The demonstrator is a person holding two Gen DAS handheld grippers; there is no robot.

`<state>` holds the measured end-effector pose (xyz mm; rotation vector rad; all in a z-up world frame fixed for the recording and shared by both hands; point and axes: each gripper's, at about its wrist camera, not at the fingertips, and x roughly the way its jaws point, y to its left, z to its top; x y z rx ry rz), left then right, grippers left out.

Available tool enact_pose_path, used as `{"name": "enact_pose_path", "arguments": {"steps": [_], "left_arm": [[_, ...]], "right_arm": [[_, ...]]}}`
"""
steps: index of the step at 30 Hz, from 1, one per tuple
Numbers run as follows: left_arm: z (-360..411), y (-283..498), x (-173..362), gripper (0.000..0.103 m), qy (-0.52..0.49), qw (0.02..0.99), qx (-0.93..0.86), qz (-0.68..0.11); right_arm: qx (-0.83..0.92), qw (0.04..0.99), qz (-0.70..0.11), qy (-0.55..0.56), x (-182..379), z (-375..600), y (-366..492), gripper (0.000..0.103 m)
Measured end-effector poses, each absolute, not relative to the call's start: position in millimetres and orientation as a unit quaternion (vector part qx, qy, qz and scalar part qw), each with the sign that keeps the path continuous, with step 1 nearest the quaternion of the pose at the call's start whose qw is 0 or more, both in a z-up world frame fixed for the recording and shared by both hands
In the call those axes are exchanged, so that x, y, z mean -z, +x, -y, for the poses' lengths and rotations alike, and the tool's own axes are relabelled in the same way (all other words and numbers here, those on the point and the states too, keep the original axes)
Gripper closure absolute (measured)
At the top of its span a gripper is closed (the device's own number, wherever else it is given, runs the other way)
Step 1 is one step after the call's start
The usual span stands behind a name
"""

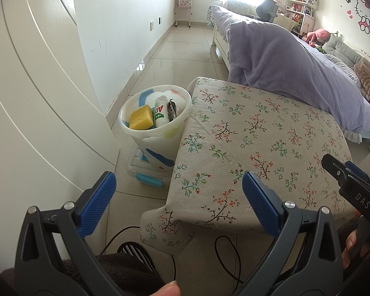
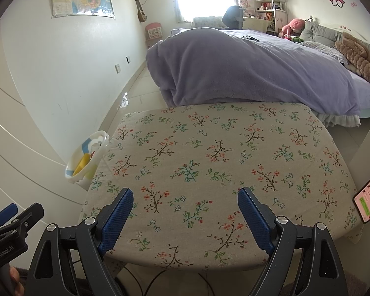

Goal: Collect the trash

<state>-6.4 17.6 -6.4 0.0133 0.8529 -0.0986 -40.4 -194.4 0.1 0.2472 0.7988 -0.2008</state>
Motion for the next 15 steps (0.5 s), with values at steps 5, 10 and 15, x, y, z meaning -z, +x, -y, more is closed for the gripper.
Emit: {"name": "enact_pose_path", "arguments": {"steps": [5, 10, 15], "left_arm": [[-17.7, -6.2, 6.4, 0.001, 0.007, 0.909, 0.048, -0.413], [-18.8, -5.9, 6.2, 0.001, 0.007, 0.909, 0.047, -0.413], [-18.8, -5.4, 5.7, 0.001, 0.004, 0.909, 0.045, -0.414]], "right_arm": [[0.098, 0.909, -0.387, 0.12, -0.1, 194.1, -40.4, 0.015], [0.097, 0.909, -0.387, 0.119, -0.3, 194.4, -40.3, 0.015], [0.097, 0.909, -0.386, 0.119, -0.6, 194.8, -40.3, 0.015]]}}
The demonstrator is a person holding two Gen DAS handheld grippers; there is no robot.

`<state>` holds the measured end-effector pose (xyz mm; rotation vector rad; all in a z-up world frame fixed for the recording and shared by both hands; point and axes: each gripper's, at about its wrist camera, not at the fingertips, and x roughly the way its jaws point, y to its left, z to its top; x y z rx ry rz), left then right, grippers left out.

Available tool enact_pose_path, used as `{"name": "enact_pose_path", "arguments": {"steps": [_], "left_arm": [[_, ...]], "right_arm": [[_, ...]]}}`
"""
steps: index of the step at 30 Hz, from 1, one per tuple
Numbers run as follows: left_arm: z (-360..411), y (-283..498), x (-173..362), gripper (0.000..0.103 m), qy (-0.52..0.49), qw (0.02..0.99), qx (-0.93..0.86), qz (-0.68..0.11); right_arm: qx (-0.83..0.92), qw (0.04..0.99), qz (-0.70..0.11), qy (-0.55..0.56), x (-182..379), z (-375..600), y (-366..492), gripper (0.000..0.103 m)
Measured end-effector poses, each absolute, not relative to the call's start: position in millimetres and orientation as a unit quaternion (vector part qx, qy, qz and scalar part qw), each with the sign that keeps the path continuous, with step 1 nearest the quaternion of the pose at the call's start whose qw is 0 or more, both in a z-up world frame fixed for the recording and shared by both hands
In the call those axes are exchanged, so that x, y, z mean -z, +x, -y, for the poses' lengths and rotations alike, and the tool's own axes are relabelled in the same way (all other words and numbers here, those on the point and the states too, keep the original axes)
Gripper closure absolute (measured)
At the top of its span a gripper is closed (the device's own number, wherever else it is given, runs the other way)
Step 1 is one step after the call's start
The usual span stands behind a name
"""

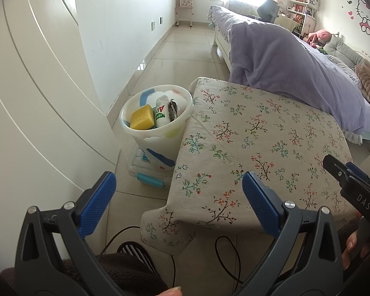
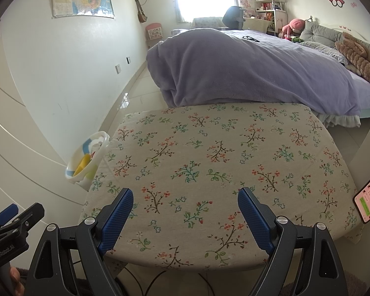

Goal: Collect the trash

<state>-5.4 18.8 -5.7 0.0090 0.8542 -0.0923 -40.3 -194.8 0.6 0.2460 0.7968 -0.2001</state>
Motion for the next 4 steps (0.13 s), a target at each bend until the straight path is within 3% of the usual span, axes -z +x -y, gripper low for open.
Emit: {"name": "enact_pose_path", "arguments": {"steps": [4], "left_arm": [[-16.9, -8.1, 3.1, 0.001, 0.003, 0.91, 0.048, -0.411]], "right_arm": [[0.097, 0.912, -0.382, 0.115, -4.0, 192.2, -37.4, 0.015]]}}
